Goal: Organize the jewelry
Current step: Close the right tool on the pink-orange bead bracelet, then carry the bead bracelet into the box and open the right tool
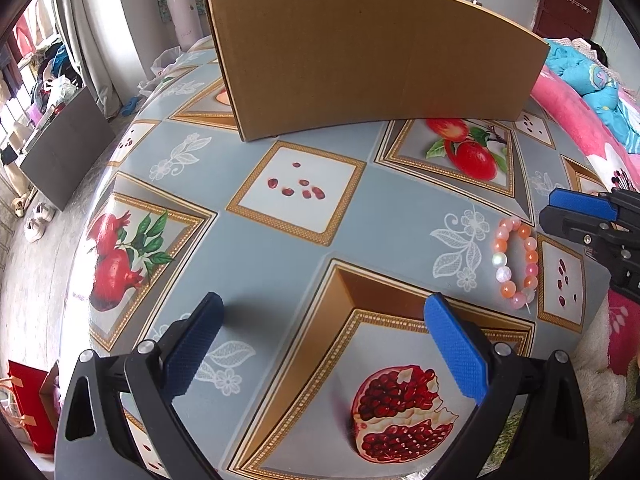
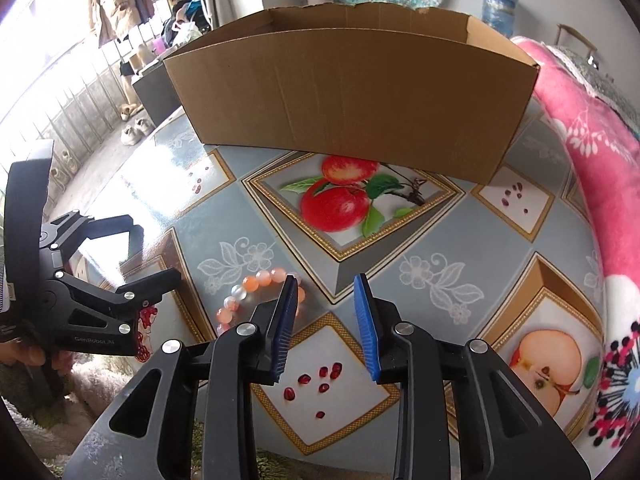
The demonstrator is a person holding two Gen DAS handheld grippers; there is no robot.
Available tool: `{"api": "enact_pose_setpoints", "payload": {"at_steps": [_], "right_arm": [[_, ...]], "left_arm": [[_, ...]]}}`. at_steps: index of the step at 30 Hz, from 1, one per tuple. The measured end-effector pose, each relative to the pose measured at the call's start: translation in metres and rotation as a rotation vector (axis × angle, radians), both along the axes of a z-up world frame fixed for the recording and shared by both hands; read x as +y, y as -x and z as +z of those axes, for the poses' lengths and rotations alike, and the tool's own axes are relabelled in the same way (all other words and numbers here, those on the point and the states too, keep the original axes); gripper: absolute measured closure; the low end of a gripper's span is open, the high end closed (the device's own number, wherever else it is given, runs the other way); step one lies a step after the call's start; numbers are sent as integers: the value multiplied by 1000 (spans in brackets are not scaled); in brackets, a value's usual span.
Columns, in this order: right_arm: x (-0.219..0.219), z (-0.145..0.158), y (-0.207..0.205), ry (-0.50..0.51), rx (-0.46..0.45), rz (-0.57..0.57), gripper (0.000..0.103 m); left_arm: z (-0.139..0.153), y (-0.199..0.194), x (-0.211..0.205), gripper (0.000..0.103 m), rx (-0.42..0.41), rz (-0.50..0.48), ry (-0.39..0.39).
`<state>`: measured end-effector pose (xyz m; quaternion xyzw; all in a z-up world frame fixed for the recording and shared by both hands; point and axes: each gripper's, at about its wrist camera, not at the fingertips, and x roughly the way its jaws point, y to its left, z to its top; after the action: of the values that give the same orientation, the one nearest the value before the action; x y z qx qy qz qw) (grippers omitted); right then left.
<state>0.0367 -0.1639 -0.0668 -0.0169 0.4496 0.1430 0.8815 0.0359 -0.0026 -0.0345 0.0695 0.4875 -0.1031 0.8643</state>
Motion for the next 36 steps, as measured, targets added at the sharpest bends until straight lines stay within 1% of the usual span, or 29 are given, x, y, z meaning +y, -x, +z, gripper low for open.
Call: {"api": "enact_pose_setpoints", "payload": {"at_steps": [2, 4, 6, 8, 9, 10, 11, 12, 13, 14, 16, 17, 19, 20, 22, 25, 28, 35, 36], "right_arm": [[-4, 2, 1, -12, 0, -4, 74], [-4, 1, -3, -28, -1, -4, 74], [-5, 2, -5, -50, 2, -2, 74], [-6, 1, -8, -72, 10, 3, 74], [-6, 0, -9, -81, 14, 5, 74], [-6, -1, -10, -92, 21, 10, 74], [-4, -3, -10, -97, 27, 14, 74], [-4, -4, -11, -106, 34, 20, 74], [-3, -5, -12, -115, 41, 25, 74], [-2, -6, -13, -122, 47, 31, 74], [-1, -6, -13, -129, 52, 43, 74], [1, -5, -13, -128, 53, 53, 74], [3, -4, -13, -122, 53, 69, 74], [5, -5, -13, -114, 54, 81, 74], [8, -6, -14, -103, 59, 93, 74], [14, -10, -16, -67, 69, 110, 74], [20, -15, -18, -42, 82, 127, 78], [30, -16, -18, -4, 92, 158, 82], [31, -16, -18, 4, 93, 160, 85]], "left_arm": [[1, 1, 0, 4, -6, -5, 1], [3, 5, 0, 4, -29, -9, 21], [7, 11, -1, 5, -52, -46, 87], [10, 16, -3, 6, -66, -70, 136], [12, 19, -5, 10, -76, -86, 159], [13, 21, -7, 17, -81, -98, 175], [15, 22, -10, 19, -86, -115, 196], [18, 23, -14, 25, -92, -129, 213], [20, 24, -18, 33, -98, -145, 230], [22, 26, -22, 36, -104, -164, 245], [25, 27, -28, 47, -110, -198, 259], [25, 28, -33, 50, -106, -216, 260], [24, 27, -41, 61, -98, -247, 257], [23, 26, -44, 63, -92, -259, 258], [21, 25, -51, 72, -81, -284, 251], [16, 22, -59, 81, -62, -314, 242], [12, 17, -62, 87, -39, -326, 225], [11, 10, -69, 89, -16, -357, 196], [11, 9, -69, 89, -14, -364, 190]]}}
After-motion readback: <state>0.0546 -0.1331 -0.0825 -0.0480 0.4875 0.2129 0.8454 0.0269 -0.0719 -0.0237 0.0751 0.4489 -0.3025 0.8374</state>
